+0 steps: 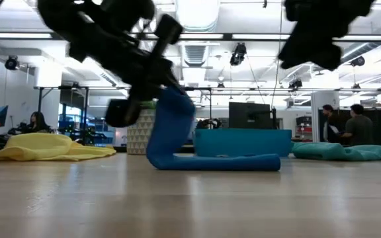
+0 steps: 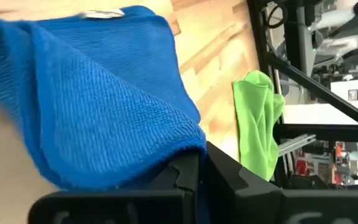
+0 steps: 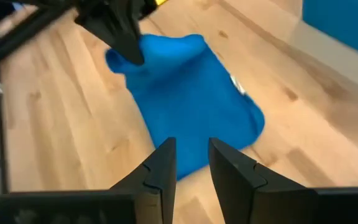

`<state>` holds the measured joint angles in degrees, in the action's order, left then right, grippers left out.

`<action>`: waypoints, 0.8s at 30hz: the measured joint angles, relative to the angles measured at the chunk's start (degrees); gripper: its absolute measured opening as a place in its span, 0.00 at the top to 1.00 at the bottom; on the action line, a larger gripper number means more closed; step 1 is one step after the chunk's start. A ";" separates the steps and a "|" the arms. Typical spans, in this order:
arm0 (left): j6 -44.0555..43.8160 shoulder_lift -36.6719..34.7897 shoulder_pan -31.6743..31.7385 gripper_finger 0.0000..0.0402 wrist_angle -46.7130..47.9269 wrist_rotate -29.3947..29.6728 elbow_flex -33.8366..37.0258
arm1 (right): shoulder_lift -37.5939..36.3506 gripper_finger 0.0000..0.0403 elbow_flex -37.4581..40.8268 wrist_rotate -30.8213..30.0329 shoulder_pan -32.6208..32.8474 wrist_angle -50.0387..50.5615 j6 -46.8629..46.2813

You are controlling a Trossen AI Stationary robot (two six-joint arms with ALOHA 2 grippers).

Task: Fold microfiber towels
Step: Fold the dark blue microfiber towel into the dark blue bin

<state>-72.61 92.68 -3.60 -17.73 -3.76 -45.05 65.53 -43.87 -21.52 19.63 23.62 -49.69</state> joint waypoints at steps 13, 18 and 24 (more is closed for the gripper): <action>2.57 15.82 2.10 1.00 0.80 -5.32 -15.86 | -5.70 0.78 4.89 -1.23 5.91 0.18 -4.99; 2.52 19.34 2.10 1.00 0.77 -6.72 -17.19 | -5.60 0.78 4.49 -1.22 6.02 0.31 -3.98; 4.55 19.46 2.19 0.97 0.89 -6.72 -16.97 | -5.85 0.78 4.25 -1.20 6.02 0.17 -3.24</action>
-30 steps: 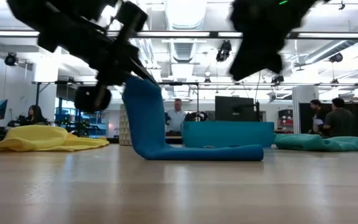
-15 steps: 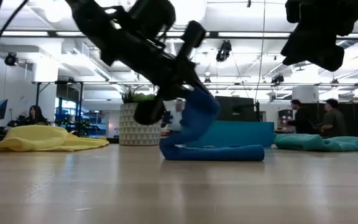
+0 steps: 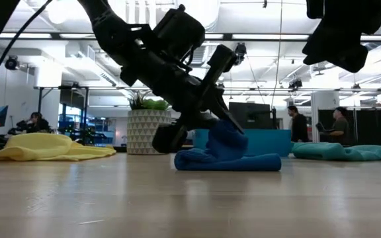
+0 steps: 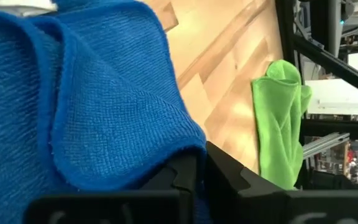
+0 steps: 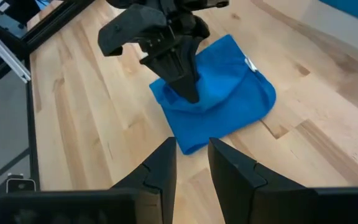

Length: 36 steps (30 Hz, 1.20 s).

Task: Fold microfiber towels
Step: Fold the dark blue microfiber towel into the dark blue bin

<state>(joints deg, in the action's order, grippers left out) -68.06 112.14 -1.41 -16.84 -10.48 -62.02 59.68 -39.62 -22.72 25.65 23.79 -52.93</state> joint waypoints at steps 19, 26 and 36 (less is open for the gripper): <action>21.89 -17.37 3.05 0.58 26.37 -1.80 0.20 | 6.82 0.78 0.20 6.44 -7.03 -14.21 4.68; 34.12 -25.31 2.03 0.63 44.79 3.88 0.65 | 20.93 0.78 -2.71 8.10 -11.88 -24.37 12.09; 38.48 -38.94 -1.21 0.64 47.82 13.92 9.47 | 36.23 0.61 -10.90 7.06 -11.78 -23.66 17.86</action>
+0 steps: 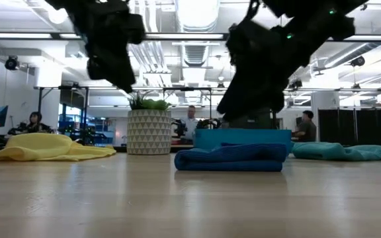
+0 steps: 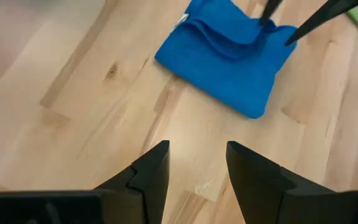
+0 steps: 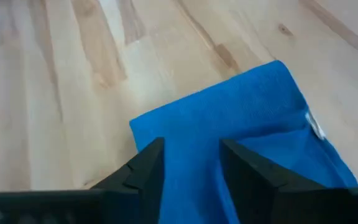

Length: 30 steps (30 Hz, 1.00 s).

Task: Fold microfiber towels
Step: Fold the dark blue microfiber towel into the dark blue bin

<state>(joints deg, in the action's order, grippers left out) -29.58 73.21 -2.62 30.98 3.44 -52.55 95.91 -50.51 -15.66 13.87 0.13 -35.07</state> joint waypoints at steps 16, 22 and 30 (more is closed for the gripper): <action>-7.56 -16.42 -1.87 0.64 -16.90 0.05 17.74 | 12.45 0.58 -17.21 -4.94 0.11 21.50 -6.43; -0.80 -14.32 -1.92 0.64 -23.29 -1.25 19.32 | 14.04 0.60 -19.11 -4.94 0.26 26.15 -11.49; 15.98 5.12 -2.14 0.65 -43.92 -0.38 19.59 | 10.30 0.60 -17.97 -6.41 2.71 25.38 -11.47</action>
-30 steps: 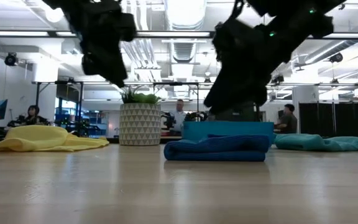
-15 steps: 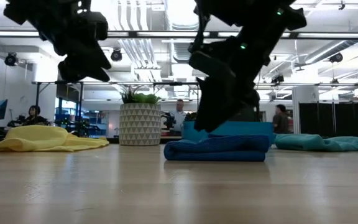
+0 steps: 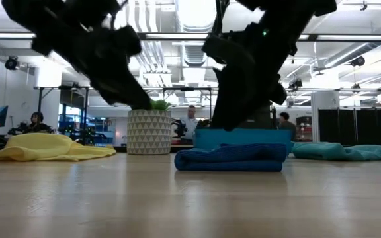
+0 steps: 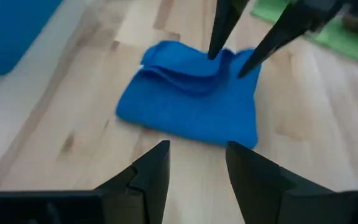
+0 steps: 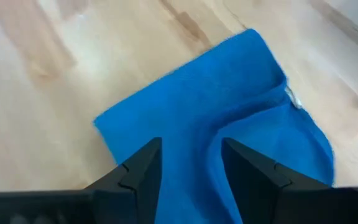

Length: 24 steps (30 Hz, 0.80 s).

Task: Fold microfiber towels
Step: Fold the dark blue microfiber towel into the dark blue bin

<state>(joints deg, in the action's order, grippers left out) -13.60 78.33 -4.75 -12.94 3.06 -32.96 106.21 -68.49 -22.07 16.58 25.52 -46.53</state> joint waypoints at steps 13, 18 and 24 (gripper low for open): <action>5.34 25.53 -0.31 0.99 -25.67 -7.63 -3.87 | 0.44 0.60 2.09 -0.51 0.28 -3.25 1.13; 4.93 30.06 -1.37 1.00 -25.84 -11.18 -7.37 | 0.44 0.60 2.21 -0.52 0.28 -3.49 1.38; 3.43 31.79 -1.73 1.00 -19.51 -11.49 -11.06 | 0.51 0.60 2.85 -0.52 0.12 -3.67 1.15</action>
<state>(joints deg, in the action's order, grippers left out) -10.17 110.12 -6.48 -32.44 -8.43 -44.02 106.73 -65.63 -22.59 16.70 21.85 -45.39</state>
